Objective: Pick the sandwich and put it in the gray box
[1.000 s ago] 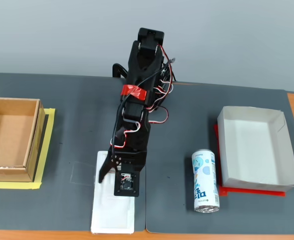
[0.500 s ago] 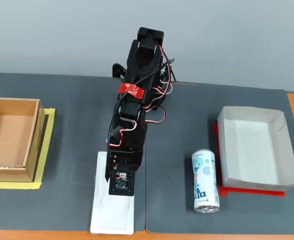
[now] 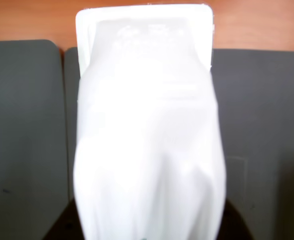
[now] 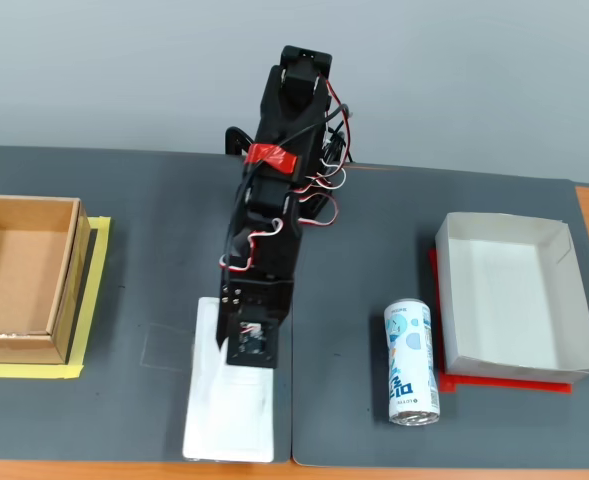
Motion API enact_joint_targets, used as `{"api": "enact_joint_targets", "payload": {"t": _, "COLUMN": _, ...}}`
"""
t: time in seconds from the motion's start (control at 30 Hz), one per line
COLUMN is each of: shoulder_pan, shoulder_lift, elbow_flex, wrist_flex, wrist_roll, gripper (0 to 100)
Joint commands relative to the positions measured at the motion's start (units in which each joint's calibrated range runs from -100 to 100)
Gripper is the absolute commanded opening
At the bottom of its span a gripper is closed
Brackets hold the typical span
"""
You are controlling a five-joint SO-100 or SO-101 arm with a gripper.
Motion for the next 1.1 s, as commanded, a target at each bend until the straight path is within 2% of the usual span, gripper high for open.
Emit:
{"api": "enact_joint_targets", "payload": {"t": 0.0, "shoulder_pan": -1.5, "shoulder_lift": -5.9, "elbow_flex": -0.2, "wrist_flex": 0.2, "wrist_roll": -0.3, "gripper": 2}}
{"api": "enact_joint_targets", "payload": {"t": 0.43, "shoulder_pan": -13.1, "shoulder_lift": -15.7, "elbow_flex": -4.5, "wrist_flex": -0.5, "wrist_roll": -0.4, "gripper": 2}}
{"api": "enact_joint_targets", "payload": {"t": 0.9, "shoulder_pan": -29.8, "shoulder_lift": -17.8, "elbow_flex": -12.9, "wrist_flex": -0.8, "wrist_roll": -0.5, "gripper": 2}}
{"api": "enact_joint_targets", "payload": {"t": 1.07, "shoulder_pan": -34.6, "shoulder_lift": -17.8, "elbow_flex": -13.0, "wrist_flex": -6.6, "wrist_roll": -1.0, "gripper": 2}}
